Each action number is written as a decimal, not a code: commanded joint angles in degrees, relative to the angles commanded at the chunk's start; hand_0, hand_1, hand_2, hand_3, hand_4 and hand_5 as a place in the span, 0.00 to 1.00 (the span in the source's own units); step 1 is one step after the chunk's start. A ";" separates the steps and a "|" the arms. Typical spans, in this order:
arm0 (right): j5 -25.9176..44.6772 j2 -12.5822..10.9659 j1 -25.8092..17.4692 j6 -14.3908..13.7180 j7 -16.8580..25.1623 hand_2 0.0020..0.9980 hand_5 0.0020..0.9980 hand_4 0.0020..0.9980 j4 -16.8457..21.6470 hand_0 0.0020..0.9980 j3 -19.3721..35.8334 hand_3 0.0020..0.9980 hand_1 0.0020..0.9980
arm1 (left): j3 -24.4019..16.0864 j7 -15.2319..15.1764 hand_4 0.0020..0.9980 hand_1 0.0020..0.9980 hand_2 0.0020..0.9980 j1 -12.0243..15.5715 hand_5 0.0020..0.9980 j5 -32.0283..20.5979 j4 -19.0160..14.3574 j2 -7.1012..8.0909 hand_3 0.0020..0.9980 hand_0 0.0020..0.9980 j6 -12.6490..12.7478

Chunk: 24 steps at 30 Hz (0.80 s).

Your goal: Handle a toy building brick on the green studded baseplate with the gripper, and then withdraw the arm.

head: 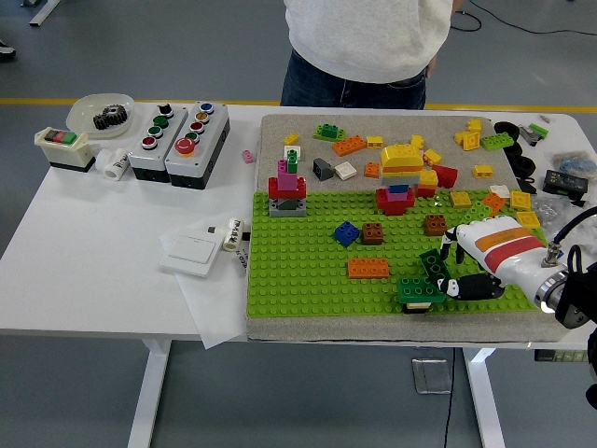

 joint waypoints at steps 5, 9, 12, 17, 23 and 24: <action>-0.23 0.00 -0.16 -0.12 0.01 0.46 0.60 0.79 0.00 0.09 0.61 0.51 0.26 | -0.03 0.04 0.66 0.74 0.75 -0.03 0.62 0.11 0.01 0.05 0.61 0.74 0.00; -0.28 -0.12 -0.55 -0.99 0.26 0.46 0.60 0.79 0.00 0.09 2.10 0.51 0.26 | -0.12 0.07 0.66 0.74 0.75 -0.02 0.62 0.26 0.04 0.04 0.61 0.74 0.01; -0.57 -0.23 -0.76 -2.89 0.63 0.47 0.61 0.79 0.00 0.10 3.73 0.51 0.26 | -0.10 0.04 0.66 0.74 0.75 0.00 0.62 0.22 0.05 0.03 0.61 0.74 0.03; 0.77 -0.47 -0.41 -6.88 4.27 0.59 0.61 0.81 0.00 0.31 6.45 0.53 0.50 | -0.21 0.05 0.66 0.74 0.75 0.01 0.62 0.33 0.05 0.02 0.61 0.74 -0.01; -1.15 -0.34 0.98 -8.94 11.88 0.66 0.59 0.82 -6.51 0.45 5.90 0.55 0.58 | -0.37 0.11 0.66 0.74 0.75 0.04 0.62 0.48 0.05 -0.07 0.61 0.74 -0.14; -1.38 -0.22 1.25 -9.07 12.88 0.66 0.59 0.82 -8.09 0.45 5.48 0.55 0.58 | -0.46 0.15 0.66 0.74 0.75 0.04 0.62 0.58 0.05 -0.10 0.61 0.74 -0.16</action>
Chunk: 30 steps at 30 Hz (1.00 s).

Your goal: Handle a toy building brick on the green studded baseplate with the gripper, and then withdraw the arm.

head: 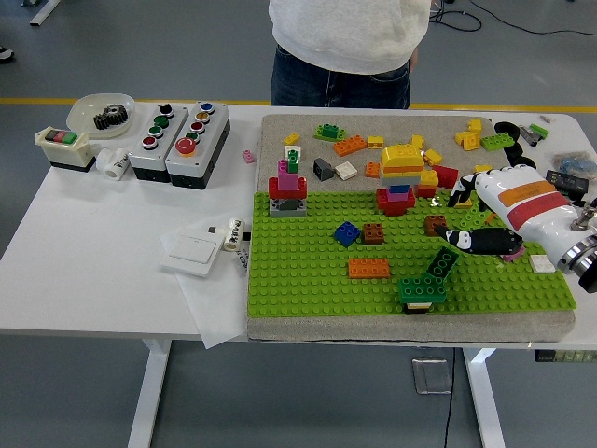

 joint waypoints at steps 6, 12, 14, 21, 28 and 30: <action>-2.08 0.89 1.39 -1.50 5.03 0.68 0.59 0.83 -9.34 0.51 -1.81 0.56 0.62 | 0.04 0.00 0.66 0.74 0.75 -0.11 0.62 -0.03 -0.05 -0.07 0.61 0.74 -0.09; -7.48 1.09 1.68 -2.96 10.50 0.69 0.56 0.83 -14.97 0.57 -1.27 0.57 0.63 | 0.22 -0.10 0.66 0.74 0.75 -0.17 0.62 -0.43 -0.06 -0.10 0.61 0.74 -0.04; -9.40 0.65 1.90 -4.08 13.46 0.69 0.56 0.83 -17.15 0.57 -1.36 0.57 0.63 | 0.20 -0.11 0.66 0.74 0.75 -0.19 0.62 -0.41 -0.06 -0.12 0.61 0.74 -0.07; -11.66 0.18 2.74 -8.19 18.41 0.71 0.54 0.82 -22.43 0.60 -2.37 0.58 0.65 | -0.08 0.01 0.66 0.74 0.75 -0.23 0.62 0.11 -0.10 -0.17 0.61 0.74 -0.27; -11.66 0.17 3.40 -12.77 21.11 0.77 0.48 0.81 -27.82 0.62 -2.96 0.67 0.69 | -0.01 -0.04 0.66 0.74 0.76 -0.24 0.63 -0.06 -0.17 -0.28 0.61 0.74 -0.31; -11.66 0.18 3.58 -13.11 21.35 0.77 0.48 0.81 -28.78 0.62 -3.09 0.67 0.69 | 0.04 -0.05 0.66 0.74 0.76 -0.25 0.63 -0.10 -0.19 -0.29 0.61 0.74 -0.33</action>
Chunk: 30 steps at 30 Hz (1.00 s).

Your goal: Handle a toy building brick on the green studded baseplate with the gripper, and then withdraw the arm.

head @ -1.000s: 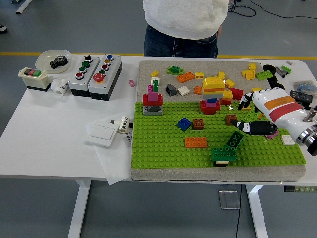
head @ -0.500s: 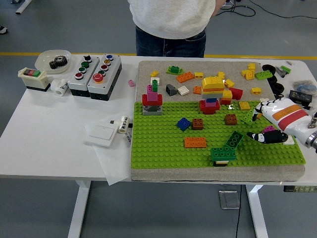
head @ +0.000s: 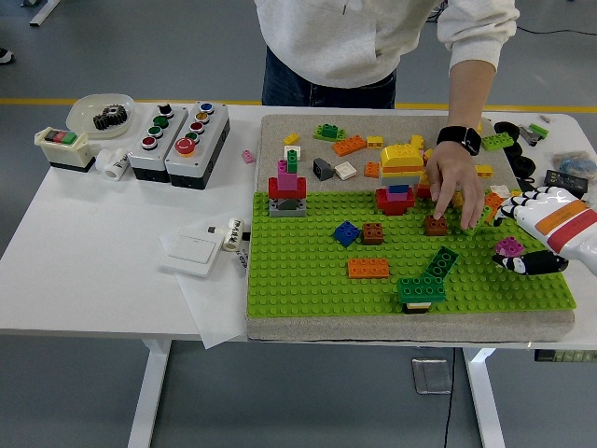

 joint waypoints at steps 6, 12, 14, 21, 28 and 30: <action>0.00 -0.11 1.14 -1.25 0.85 0.78 0.48 0.81 -3.28 0.63 -1.36 0.68 0.70 | -0.10 0.05 0.66 0.74 0.76 -0.06 0.63 0.19 -0.07 -0.02 0.61 0.74 -0.09; 0.00 -0.12 2.59 -1.80 1.17 0.79 0.47 0.80 -5.97 0.64 -3.61 0.69 0.71 | -0.14 0.08 0.66 0.74 0.76 -0.05 0.63 0.32 -0.15 -0.05 0.61 0.74 -0.16; 0.00 0.08 2.89 -1.78 1.17 0.79 0.47 0.80 -6.80 0.64 -3.99 0.69 0.71 | -0.12 0.09 0.66 0.74 0.76 -0.08 0.63 0.37 -0.20 -0.03 0.61 0.74 -0.24; 0.00 0.65 2.97 -1.60 1.08 0.80 0.46 0.80 -7.89 0.65 -3.85 0.71 0.71 | -0.11 0.08 0.66 0.74 0.76 -0.14 0.63 0.46 -0.25 -0.06 0.61 0.74 -0.29; 0.00 0.45 1.38 -0.80 0.22 0.79 0.44 0.79 -6.88 0.66 -0.90 0.71 0.72 | 0.13 0.01 0.66 0.74 0.76 -0.20 0.63 0.19 -0.27 -0.02 0.61 0.74 -0.28; 0.00 0.36 0.99 -0.62 0.07 0.79 0.44 0.79 -6.44 0.66 -0.15 0.71 0.72 | 0.17 0.01 0.66 0.74 0.76 -0.23 0.63 0.17 -0.27 -0.01 0.61 0.74 -0.27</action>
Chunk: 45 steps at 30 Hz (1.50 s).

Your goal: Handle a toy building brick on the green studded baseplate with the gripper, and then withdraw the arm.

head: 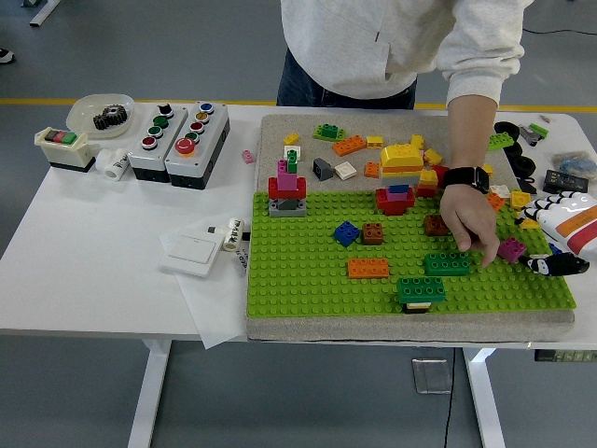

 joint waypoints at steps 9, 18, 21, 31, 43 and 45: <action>2.19 -1.47 -2.40 1.94 -0.65 0.80 0.43 0.78 4.97 0.67 2.80 0.71 0.72 | 0.00 0.02 0.66 0.74 0.76 -0.02 0.63 0.05 0.02 0.04 0.61 0.74 0.08; 5.74 -2.04 -2.66 2.06 0.90 0.77 0.41 0.77 9.44 0.64 2.19 0.68 0.69 | 0.07 0.02 0.66 0.74 0.76 -0.12 0.63 0.08 0.02 0.04 0.61 0.74 0.14; 5.98 -2.39 -2.14 1.79 1.51 0.77 0.41 0.77 10.41 0.64 0.99 0.68 0.69 | 0.09 -0.01 0.66 0.74 0.76 -0.13 0.63 -0.01 0.04 0.05 0.61 0.74 0.19; 1.43 -0.95 2.71 1.49 2.34 0.78 0.41 0.76 2.62 0.66 -5.19 0.69 0.69 | 0.08 0.05 0.66 0.74 0.76 -0.24 0.63 0.01 -0.01 0.08 0.61 0.75 0.12; 0.00 -0.19 2.99 -1.07 2.99 0.78 0.41 0.76 -2.24 0.67 -5.71 0.70 0.70 | -0.21 0.20 0.66 0.74 0.76 -0.43 0.63 0.60 -0.08 0.03 0.61 0.75 -0.04; 0.74 0.12 2.72 -1.01 2.77 0.78 0.41 0.76 -2.67 0.67 -5.54 0.70 0.70 | -0.19 0.20 0.66 0.74 0.76 -0.44 0.63 0.65 -0.11 0.00 0.61 0.75 -0.07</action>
